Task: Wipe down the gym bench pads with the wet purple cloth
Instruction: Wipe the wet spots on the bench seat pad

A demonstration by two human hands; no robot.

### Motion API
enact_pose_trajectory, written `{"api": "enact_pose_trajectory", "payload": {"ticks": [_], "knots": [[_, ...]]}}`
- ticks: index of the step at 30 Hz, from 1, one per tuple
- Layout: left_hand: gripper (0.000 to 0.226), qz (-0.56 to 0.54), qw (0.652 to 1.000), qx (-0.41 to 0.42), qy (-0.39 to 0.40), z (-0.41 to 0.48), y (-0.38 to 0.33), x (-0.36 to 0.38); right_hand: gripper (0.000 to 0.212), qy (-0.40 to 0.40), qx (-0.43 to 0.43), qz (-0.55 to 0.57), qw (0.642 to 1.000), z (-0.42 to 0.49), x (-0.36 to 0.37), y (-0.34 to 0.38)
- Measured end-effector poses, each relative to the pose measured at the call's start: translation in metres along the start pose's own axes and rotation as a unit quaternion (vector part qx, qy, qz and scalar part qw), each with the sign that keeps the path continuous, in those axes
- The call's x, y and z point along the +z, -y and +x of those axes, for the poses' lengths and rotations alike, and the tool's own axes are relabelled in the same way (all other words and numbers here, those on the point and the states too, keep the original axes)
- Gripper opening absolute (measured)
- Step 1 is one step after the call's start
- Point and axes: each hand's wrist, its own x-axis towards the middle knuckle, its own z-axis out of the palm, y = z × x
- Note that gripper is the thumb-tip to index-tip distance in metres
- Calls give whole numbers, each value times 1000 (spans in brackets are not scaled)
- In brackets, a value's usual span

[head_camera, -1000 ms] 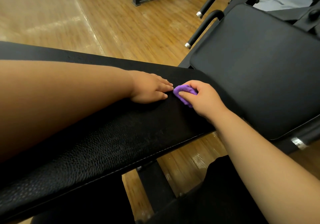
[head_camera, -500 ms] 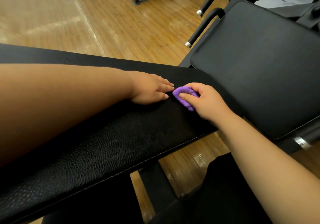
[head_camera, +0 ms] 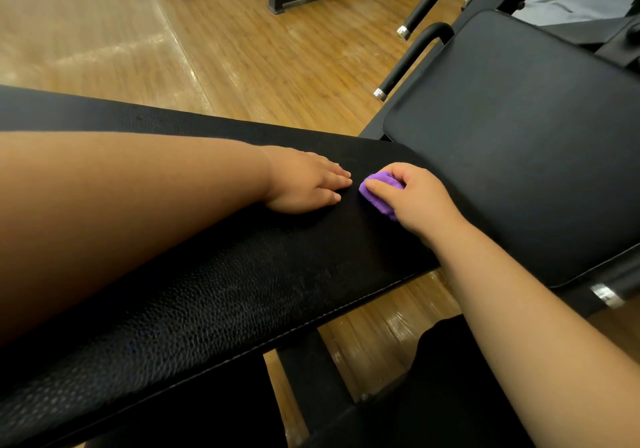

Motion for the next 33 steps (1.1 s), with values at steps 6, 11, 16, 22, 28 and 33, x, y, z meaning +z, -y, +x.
{"api": "enact_pose_trajectory", "payload": {"ticks": [6,11,16,22,28,33], "knots": [[52,-1,1000,-1,0,0,-1,-1,18,33,39,-19,999,2,-5,6],[52,-3,1000,-4,2,-1,-2,-2,36,-2,3,-118,993,6,5,5],[52,-5,1000,-4,0,0,-2,-2,31,-26,-87,-180,979,7,9,-1],[52,0,1000,-1,3,1,-1,-2,26,-6,-128,-201,971,14,5,-9],[52,-4,1000,-1,3,1,-1,-2,30,-6,-144,-192,971,3,13,-4],[52,-1,1000,-4,0,1,-1,-2,32,-5,-83,-194,977,22,5,-10]]}}
